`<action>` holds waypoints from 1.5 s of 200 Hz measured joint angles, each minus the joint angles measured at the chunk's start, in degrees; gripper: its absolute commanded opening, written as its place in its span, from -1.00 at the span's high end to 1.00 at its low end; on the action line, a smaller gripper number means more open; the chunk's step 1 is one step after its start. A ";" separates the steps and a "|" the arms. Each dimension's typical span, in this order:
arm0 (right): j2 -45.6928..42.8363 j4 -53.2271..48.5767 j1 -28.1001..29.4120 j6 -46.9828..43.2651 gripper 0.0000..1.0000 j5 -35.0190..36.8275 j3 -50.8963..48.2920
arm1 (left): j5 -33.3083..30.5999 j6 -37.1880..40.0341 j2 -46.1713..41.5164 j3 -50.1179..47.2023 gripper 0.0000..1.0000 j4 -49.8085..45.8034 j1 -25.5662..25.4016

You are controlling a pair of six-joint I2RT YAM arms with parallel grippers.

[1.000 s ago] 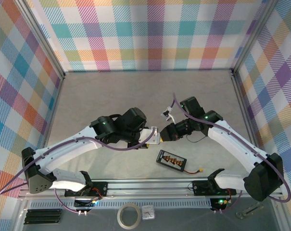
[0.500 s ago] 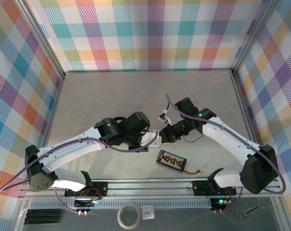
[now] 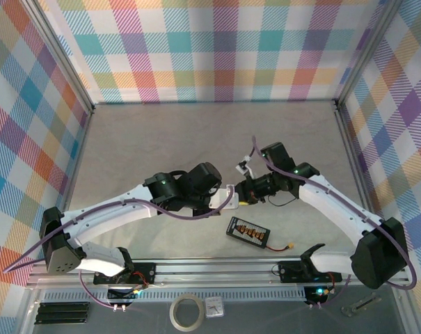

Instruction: Unlock with the key

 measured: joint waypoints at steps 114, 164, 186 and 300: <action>-2.73 11.37 -7.91 41.55 0.68 -0.02 -5.16 | -14.36 4.22 -1.33 -11.45 1.00 25.38 -2.25; -3.61 0.33 -10.34 26.18 -0.34 4.55 -0.66 | -4.39 1.05 1.05 -5.38 1.00 19.45 -3.13; -4.66 -3.37 -10.45 17.64 -0.51 6.29 -0.22 | -0.35 -0.83 3.02 -1.57 1.00 15.30 -3.13; -25.83 4.15 -9.51 -14.91 -0.66 15.96 -16.22 | 15.69 -1.36 2.49 5.01 1.00 -4.96 6.08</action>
